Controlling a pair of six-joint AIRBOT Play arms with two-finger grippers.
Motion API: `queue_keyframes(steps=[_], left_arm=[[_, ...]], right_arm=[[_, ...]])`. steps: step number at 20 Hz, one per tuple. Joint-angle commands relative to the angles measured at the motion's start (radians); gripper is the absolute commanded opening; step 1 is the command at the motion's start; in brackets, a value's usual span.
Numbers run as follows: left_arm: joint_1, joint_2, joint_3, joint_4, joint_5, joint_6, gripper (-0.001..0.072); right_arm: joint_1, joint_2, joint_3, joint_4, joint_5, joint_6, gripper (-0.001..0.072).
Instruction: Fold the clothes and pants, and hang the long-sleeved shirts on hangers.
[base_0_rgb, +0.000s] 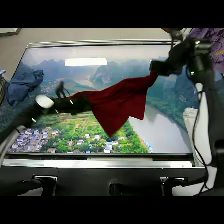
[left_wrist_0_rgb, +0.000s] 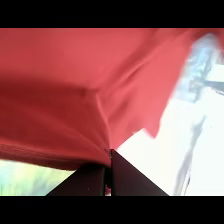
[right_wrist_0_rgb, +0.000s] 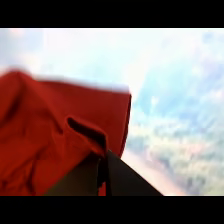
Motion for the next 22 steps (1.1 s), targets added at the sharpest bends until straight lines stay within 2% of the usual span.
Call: queue_keyframes(steps=[1,4,7,10,15,18,22], left_arm=[[0.121,0.022,0.400,0.307,-0.245,-0.066,0.0016],[0.153,0.061,0.773,0.565,-0.401,-0.079,0.0016],[0.153,0.158,0.986,0.725,-0.460,-0.085,0.0017],[0.153,0.349,0.941,0.883,-0.491,-0.184,0.0017],[0.153,0.565,0.864,0.954,-0.637,-0.208,0.0017],[0.153,0.594,0.864,0.955,-0.647,-0.241,0.0017],[0.153,0.487,0.826,0.953,-0.678,-0.238,0.0017]], right_arm=[[0.000,0.138,0.049,-0.105,0.150,0.018,0.0027],[0.000,0.331,0.048,-0.196,0.192,0.022,0.0027],[0.000,0.533,0.048,-0.228,0.150,0.012,0.0027],[0.001,0.706,0.048,-0.233,0.086,0.007,0.0027],[0.001,0.870,0.048,-0.233,-0.068,0.021,0.0027],[0.000,0.863,0.048,-0.212,-0.117,0.037,0.0027],[0.000,0.726,0.043,-0.196,-0.145,0.048,0.0027]])
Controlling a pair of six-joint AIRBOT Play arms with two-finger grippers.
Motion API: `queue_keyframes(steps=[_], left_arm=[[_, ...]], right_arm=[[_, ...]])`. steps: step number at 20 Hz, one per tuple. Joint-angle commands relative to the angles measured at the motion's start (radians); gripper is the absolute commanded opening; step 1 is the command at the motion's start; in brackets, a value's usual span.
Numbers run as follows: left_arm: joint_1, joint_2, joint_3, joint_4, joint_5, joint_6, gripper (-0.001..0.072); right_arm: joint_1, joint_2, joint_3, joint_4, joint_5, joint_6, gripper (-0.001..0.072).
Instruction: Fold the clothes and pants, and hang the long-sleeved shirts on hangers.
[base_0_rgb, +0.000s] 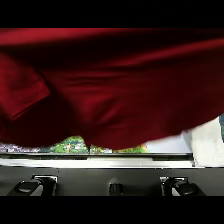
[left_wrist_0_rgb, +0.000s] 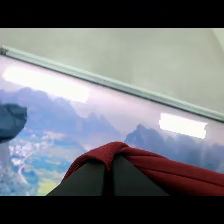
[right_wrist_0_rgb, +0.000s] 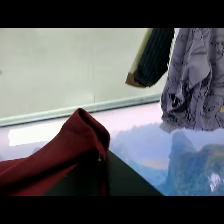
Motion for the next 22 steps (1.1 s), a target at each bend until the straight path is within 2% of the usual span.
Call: queue_keyframes(steps=[1,4,8,10,12,15,19,20,21,22], left_arm=[[0.001,-0.089,-0.047,0.008,-0.033,0.006,0.0017],[0.001,-0.275,-0.145,0.008,0.039,0.058,0.0018],[0.001,-0.616,-0.197,-0.009,0.285,0.061,0.0018],[0.001,-0.784,-0.196,-0.055,0.439,0.060,0.0018],[0.001,-0.919,-0.196,-0.104,0.533,0.060,0.0019],[0.001,-1.047,-0.196,-0.124,0.555,0.057,0.0021],[0.004,-1.094,-0.196,-0.185,0.489,0.057,0.0026],[0.012,-1.093,-0.195,-0.222,0.462,0.058,0.0062],[0.027,-1.089,-0.187,-0.255,0.425,0.058,0.0179],[0.049,-1.081,-0.172,-0.285,0.371,0.068,0.0399]], right_arm=[[0.000,-0.128,-0.014,0.012,-0.051,0.009,0.0027],[0.000,-0.329,-0.063,0.011,-0.047,-0.002,0.0027],[0.000,-0.639,-0.097,0.011,0.035,0.009,0.0028],[0.000,-0.792,-0.097,0.012,0.134,0.017,0.0028],[0.000,-0.920,-0.097,0.022,0.244,0.040,0.0028],[0.000,-1.051,-0.097,0.051,0.325,0.061,0.0028],[0.000,-1.114,-0.097,0.111,0.293,0.059,0.0028],[0.000,-1.113,-0.096,0.113,0.277,0.059,0.0029],[0.000,-1.107,-0.096,0.112,0.254,0.058,0.0037],[-0.001,-1.092,-0.096,0.113,0.218,0.027,0.0097]])
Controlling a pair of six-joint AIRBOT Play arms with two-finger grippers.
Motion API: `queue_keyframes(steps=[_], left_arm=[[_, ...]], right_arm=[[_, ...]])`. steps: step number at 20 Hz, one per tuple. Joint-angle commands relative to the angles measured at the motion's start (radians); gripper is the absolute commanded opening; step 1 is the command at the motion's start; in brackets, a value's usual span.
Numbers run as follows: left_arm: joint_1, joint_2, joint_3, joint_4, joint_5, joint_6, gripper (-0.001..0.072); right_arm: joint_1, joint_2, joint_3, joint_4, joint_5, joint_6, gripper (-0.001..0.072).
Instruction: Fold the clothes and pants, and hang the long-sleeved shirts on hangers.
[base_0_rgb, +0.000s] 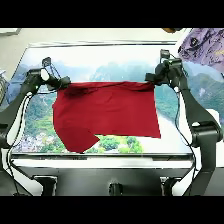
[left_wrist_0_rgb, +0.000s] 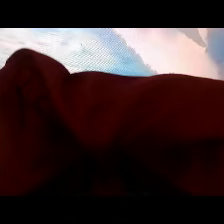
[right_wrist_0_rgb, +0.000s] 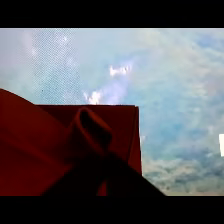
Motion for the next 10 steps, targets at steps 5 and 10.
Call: queue_keyframes(steps=[5,10], left_arm=[[0.214,0.159,0.026,-0.137,-0.357,0.179,0.0578],[0.412,0.444,-0.267,-0.183,-0.422,0.226,0.0577]], right_arm=[[-0.127,0.177,-0.016,0.288,-0.211,-0.315,0.0340],[-0.446,0.466,-0.441,0.570,-0.243,-0.495,0.0381]])
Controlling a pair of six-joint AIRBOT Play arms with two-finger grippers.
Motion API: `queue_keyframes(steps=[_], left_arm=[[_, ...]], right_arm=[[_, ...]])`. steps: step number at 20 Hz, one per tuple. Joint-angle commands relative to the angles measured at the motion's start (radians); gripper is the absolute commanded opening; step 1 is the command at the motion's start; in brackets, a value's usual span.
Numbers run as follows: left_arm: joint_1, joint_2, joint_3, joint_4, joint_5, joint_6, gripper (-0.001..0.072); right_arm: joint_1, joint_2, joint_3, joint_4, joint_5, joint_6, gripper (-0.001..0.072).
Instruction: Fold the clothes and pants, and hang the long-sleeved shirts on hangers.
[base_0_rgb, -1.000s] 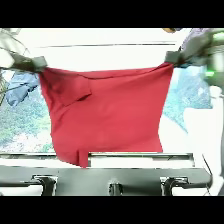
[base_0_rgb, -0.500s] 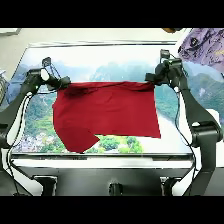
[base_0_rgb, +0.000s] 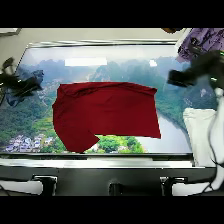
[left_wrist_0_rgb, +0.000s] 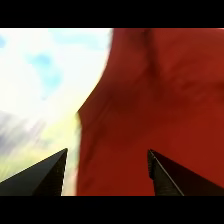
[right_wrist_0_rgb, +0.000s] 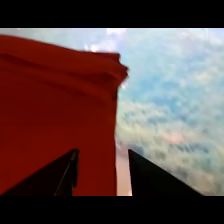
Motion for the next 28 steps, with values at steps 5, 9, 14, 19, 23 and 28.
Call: queue_keyframes(steps=[5,9,14,19,23,28], left_arm=[[0.184,0.382,-0.480,-0.050,0.018,0.039,0.0577],[0.181,0.386,-0.526,-0.044,0.010,0.039,0.0577],[0.181,0.386,-0.526,-0.045,0.011,0.039,0.0577],[0.181,0.386,-0.526,-0.045,0.011,0.039,0.0578],[0.182,0.386,-0.526,-0.060,-0.029,-0.031,0.0578],[0.256,0.386,-0.635,-0.252,0.011,0.129,0.0578]], right_arm=[[-0.308,0.264,-0.713,0.330,-0.074,-0.201,0.0425],[-0.308,0.263,-0.919,0.351,-0.021,-0.262,0.0427],[-0.308,0.263,-1.003,0.362,0.055,-0.300,0.0501],[-0.181,0.199,-1.004,0.369,0.098,-0.309,0.0501],[-0.129,0.173,-1.003,0.369,0.113,-0.302,0.0317],[-0.132,0.205,-1.003,0.369,0.162,-0.298,0.0028]])
